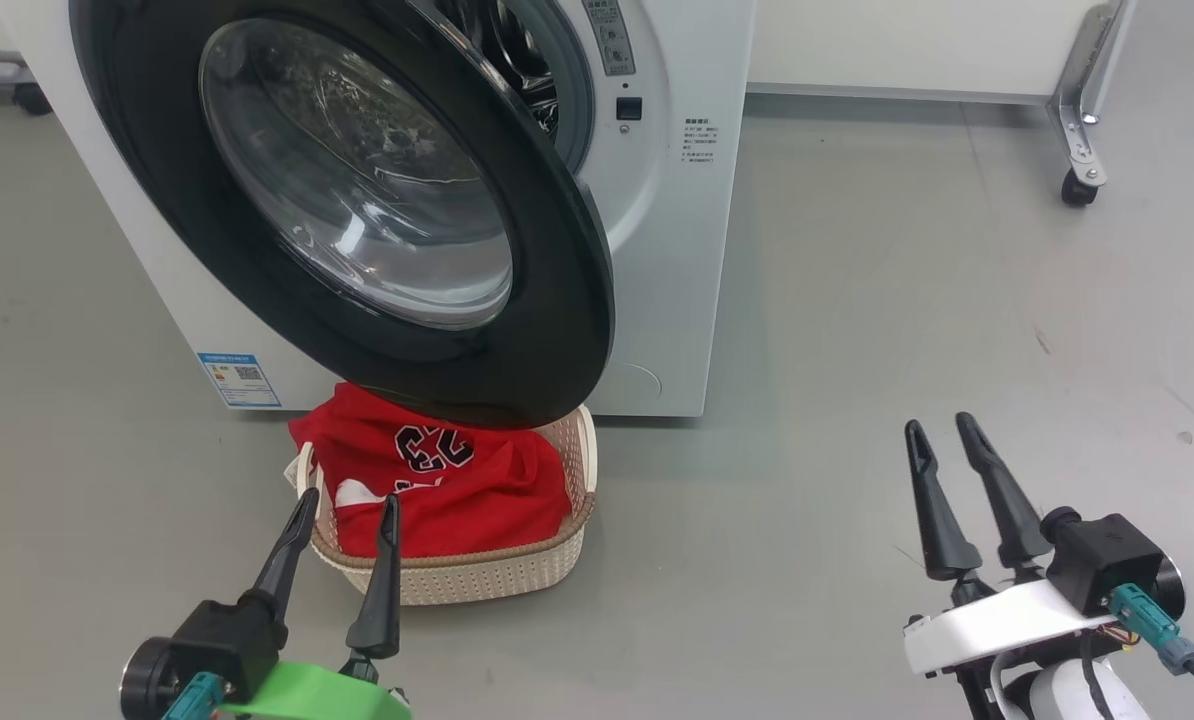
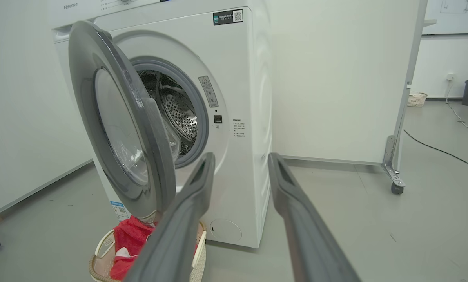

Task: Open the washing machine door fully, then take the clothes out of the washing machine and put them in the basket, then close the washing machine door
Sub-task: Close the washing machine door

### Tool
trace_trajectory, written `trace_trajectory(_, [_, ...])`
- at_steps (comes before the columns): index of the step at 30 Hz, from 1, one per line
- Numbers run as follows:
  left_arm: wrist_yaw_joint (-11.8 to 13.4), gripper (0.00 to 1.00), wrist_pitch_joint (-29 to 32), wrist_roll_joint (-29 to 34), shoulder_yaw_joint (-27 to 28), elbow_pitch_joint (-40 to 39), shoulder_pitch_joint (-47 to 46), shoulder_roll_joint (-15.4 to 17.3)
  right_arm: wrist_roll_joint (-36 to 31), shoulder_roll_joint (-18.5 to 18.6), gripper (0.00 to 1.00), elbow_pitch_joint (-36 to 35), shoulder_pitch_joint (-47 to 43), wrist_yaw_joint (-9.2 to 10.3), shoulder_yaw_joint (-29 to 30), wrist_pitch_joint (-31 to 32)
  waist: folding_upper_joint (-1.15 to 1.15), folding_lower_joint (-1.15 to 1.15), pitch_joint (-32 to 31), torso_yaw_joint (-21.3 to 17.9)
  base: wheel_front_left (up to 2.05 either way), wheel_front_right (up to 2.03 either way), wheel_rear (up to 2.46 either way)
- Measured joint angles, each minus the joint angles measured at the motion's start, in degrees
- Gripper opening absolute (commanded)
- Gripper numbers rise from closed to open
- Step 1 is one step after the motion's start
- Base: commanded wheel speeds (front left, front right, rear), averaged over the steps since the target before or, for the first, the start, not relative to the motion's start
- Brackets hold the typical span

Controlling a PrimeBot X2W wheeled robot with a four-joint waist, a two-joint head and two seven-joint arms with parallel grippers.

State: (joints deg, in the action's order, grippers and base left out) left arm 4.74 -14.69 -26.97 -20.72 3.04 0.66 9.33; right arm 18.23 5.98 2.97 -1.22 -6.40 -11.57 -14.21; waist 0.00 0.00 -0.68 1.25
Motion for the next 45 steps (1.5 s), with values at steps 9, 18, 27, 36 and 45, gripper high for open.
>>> trace_trajectory(9, [-0.2, 1.00, 0.0, 1.6, -0.7, -1.7, 0.0, -1.1, -4.5, 4.5, 0.00, -3.0, 3.6, -0.57, -6.6, 0.3, 0.00, 0.00, 3.3, 1.1, 0.00, 0.00, 0.00])
trace_trajectory(18, [-0.6, 1.00, 0.0, 3.3, -1.9, -3.1, -2.6, -3.2, -5.2, 8.0, 0.00, -4.9, 12.6, -0.59, -14.1, 2.3, 0.00, 0.00, 8.8, 3.1, 0.00, 0.00, 0.00])
trace_trajectory(27, [-1.1, 1.00, 0.0, 4.4, -3.5, -3.7, -6.5, -5.0, -4.9, 13.5, 0.00, -5.4, 24.2, -0.59, -23.1, 4.4, 0.00, 0.00, 15.2, 6.4, 0.00, 0.00, 0.00])
trace_trajectory(36, [-1.5, 1.00, 0.0, 4.9, -3.9, -3.7, -10.2, -6.3, -1.9, 17.7, 0.00, -2.4, 32.0, -0.59, -25.4, 5.3, 0.00, 0.00, 20.8, 10.7, 0.00, 0.00, 0.00])
trace_trajectory(45, [-1.5, 1.00, 0.0, 4.9, -3.9, -3.7, -11.5, -6.6, 1.3, 19.9, 0.00, 1.3, 37.6, -0.59, -26.7, 5.3, 0.00, 0.00, 24.7, 14.6, 0.00, 0.00, 0.00])
